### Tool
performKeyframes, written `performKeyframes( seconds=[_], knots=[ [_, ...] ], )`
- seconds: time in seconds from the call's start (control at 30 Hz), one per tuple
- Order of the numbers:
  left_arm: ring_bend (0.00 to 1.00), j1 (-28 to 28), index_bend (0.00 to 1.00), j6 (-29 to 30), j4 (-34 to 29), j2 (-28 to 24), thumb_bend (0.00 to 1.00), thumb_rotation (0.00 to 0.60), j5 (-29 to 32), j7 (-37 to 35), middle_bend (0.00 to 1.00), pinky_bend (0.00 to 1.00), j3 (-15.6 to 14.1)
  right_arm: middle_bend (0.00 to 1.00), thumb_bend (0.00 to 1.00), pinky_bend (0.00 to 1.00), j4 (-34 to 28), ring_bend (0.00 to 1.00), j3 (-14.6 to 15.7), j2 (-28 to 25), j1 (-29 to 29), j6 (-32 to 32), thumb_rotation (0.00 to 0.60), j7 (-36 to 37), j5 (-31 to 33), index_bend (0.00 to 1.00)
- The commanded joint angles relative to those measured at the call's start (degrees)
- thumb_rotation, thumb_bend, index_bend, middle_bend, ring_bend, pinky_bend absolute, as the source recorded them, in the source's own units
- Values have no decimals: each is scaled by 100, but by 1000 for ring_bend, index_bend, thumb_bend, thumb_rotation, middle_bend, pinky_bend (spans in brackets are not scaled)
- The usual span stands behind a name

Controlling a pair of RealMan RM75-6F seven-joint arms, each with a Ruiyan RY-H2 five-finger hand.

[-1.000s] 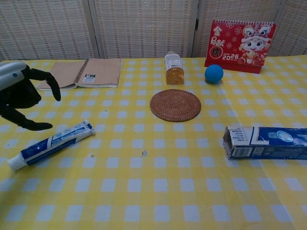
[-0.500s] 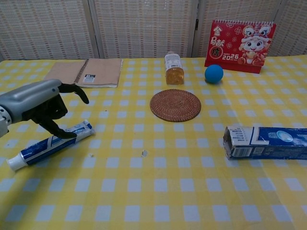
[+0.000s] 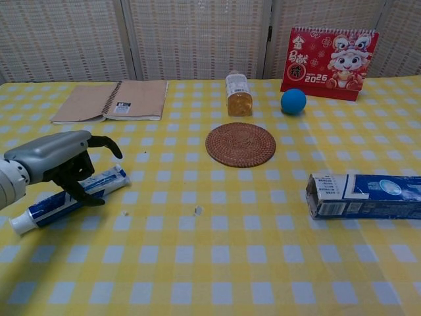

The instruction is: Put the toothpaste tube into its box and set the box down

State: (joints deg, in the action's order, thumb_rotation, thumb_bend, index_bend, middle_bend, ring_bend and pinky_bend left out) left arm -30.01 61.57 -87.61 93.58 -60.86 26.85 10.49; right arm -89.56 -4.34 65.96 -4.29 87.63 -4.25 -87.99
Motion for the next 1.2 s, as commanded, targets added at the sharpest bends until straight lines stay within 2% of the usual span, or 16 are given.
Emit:
performKeyframes(
  seconds=[0.03, 0.3, 0.87, 1.2],
  knots=[
    [1000, -61, 306, -13, 86, 60, 182, 600, 144, 62, 1000, 1000, 39, 0, 345, 0, 3, 0, -4, -1, -2, -3, 600, 3, 6, 0],
    [1000, -152, 332, -111, 119, 41, 182, 600, 543, 152, 1000, 1000, 54, 0, 345, 0, 16, 0, -21, 9, -5, 2, 600, -9, 30, 0],
    [1000, -307, 321, -80, 76, 8, 182, 600, 1278, 391, 1000, 1000, 87, 0, 345, 0, 13, 0, -37, -18, 4, 19, 600, 31, 56, 0],
    [1000, -347, 343, -48, -116, -107, 181, 600, 1382, 451, 1000, 1000, -39, 0, 345, 0, -8, 0, -27, -16, 13, 43, 600, 18, 31, 0]
  ],
)
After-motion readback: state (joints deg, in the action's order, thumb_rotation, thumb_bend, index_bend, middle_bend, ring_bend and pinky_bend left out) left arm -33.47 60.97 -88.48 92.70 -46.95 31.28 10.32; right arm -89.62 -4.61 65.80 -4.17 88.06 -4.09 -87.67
